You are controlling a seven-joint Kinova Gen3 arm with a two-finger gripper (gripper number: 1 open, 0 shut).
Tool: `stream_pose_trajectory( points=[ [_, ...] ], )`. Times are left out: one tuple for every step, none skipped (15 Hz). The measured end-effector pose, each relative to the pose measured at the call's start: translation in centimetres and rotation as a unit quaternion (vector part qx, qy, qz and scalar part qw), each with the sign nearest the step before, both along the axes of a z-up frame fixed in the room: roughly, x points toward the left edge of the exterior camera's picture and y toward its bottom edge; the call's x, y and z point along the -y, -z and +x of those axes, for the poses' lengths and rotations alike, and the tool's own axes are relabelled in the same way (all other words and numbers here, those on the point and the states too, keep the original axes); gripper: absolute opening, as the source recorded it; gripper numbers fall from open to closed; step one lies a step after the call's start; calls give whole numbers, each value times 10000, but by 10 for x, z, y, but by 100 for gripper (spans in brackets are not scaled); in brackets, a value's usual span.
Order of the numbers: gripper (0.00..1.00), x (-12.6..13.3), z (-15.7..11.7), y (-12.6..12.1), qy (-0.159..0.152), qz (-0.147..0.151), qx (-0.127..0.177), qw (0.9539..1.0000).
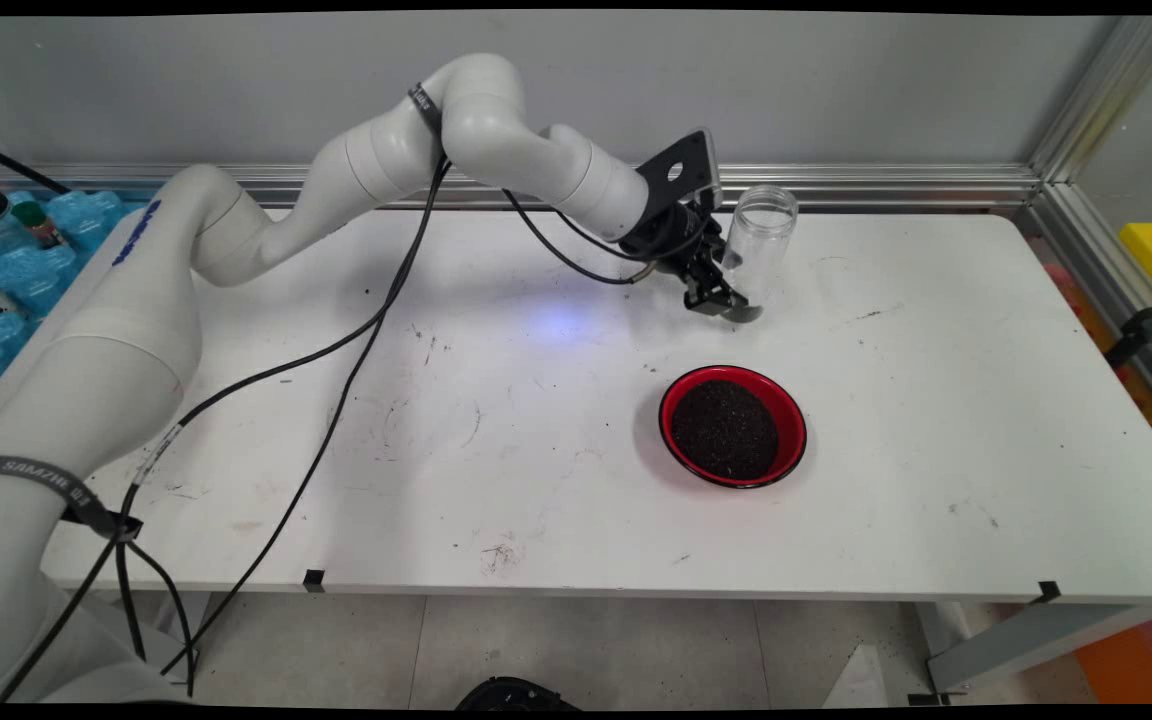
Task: Place the picked object on the table
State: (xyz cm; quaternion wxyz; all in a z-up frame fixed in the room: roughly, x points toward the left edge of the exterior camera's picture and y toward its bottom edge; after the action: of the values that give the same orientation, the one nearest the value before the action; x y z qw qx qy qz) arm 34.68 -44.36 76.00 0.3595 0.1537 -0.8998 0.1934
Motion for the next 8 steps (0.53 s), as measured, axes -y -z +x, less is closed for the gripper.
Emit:
stream_pose_trajectory(
  points=[
    [0, 1, 0, 4, -11, 79, -13, 10000],
    [0, 1, 0, 6, -18, 126, -22, 9999],
    [0, 1, 0, 9, -29, 178, -34, 9998],
    [0, 1, 1, 12, -45, 254, -49, 9997],
    [0, 1, 2, 15, -57, 305, -56, 9995],
    [0, 1, 2, 17, -66, 346, -62, 9994],
    [0, 1, 3, 19, -76, 391, -71, 9992],
    [0, 0, 3, 20, -81, 432, -81, 9990]
  ],
)
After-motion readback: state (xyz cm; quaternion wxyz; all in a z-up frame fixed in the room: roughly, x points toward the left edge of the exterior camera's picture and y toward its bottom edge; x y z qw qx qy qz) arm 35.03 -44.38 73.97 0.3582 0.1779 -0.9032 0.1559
